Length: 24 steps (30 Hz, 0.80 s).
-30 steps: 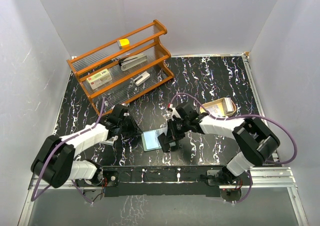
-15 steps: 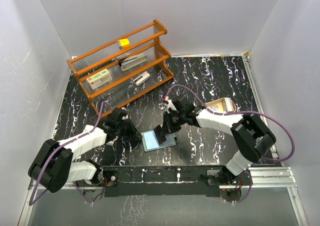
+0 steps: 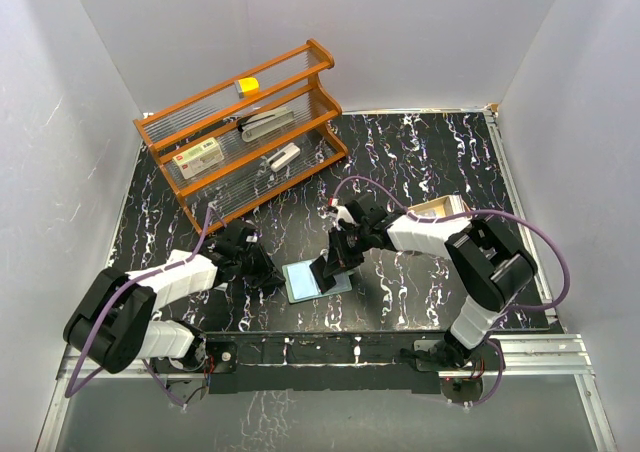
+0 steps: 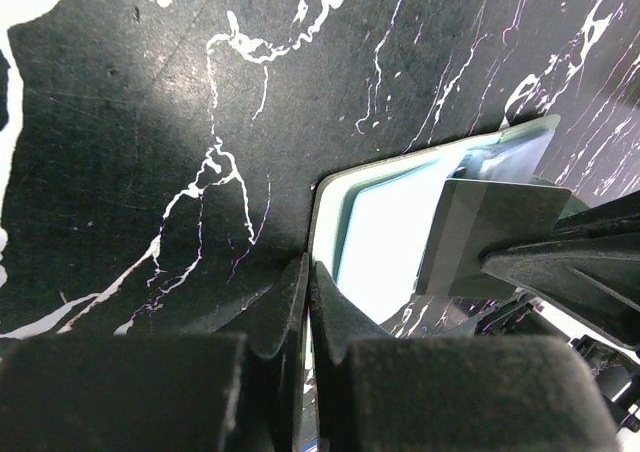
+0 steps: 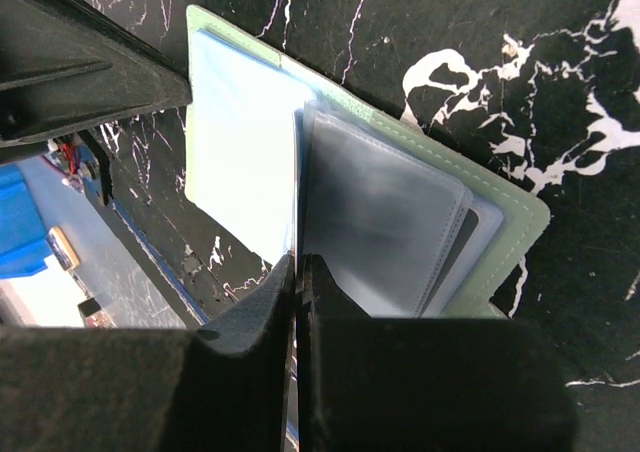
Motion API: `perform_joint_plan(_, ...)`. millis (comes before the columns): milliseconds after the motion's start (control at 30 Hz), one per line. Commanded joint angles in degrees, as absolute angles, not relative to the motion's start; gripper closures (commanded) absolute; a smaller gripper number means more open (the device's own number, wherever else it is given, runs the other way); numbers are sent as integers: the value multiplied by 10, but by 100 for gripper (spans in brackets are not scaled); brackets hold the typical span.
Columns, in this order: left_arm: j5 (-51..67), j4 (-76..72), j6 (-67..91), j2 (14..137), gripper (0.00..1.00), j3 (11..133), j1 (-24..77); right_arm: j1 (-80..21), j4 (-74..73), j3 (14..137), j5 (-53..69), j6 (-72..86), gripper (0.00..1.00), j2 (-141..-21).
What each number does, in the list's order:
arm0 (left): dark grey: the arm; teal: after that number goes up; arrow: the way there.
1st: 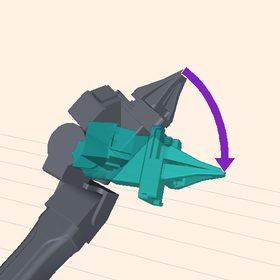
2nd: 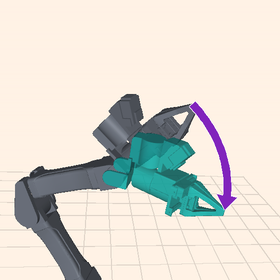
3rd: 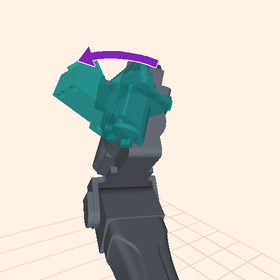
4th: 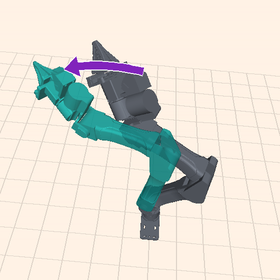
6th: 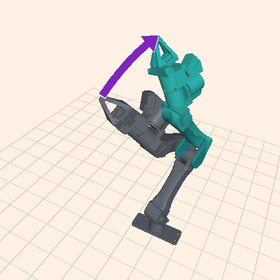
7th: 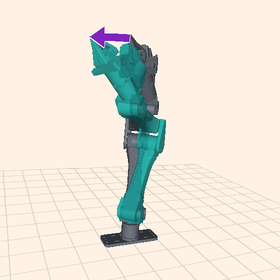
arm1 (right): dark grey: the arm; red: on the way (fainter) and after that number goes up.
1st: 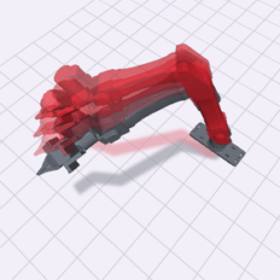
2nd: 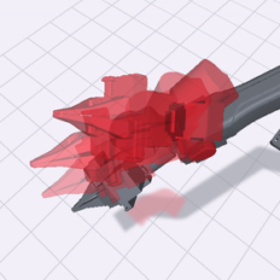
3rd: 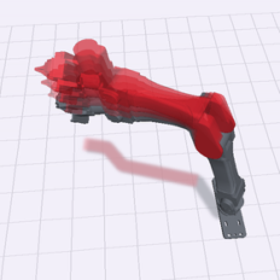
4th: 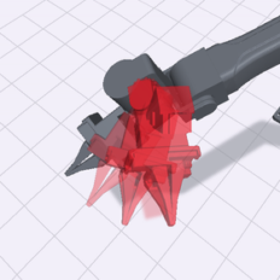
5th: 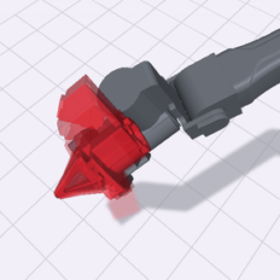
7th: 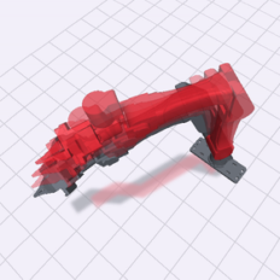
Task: Put the credit cards into the card holder
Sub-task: Insert the credit card into the card holder.
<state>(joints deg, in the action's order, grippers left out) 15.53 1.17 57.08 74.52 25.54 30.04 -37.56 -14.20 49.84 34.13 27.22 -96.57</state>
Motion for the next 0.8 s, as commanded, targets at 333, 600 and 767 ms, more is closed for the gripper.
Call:
perform_joint_plan(333,155,17,560,756,100,249,297,-356,-85,489,392,266,100,-990)
perform_joint_plan(600,154,14,569,747,100,238,297,-355,-53,478,395,273,99,-994)
perform_joint_plan(767,158,2,576,750,100,227,297,-355,-20,461,395,291,99,-994)
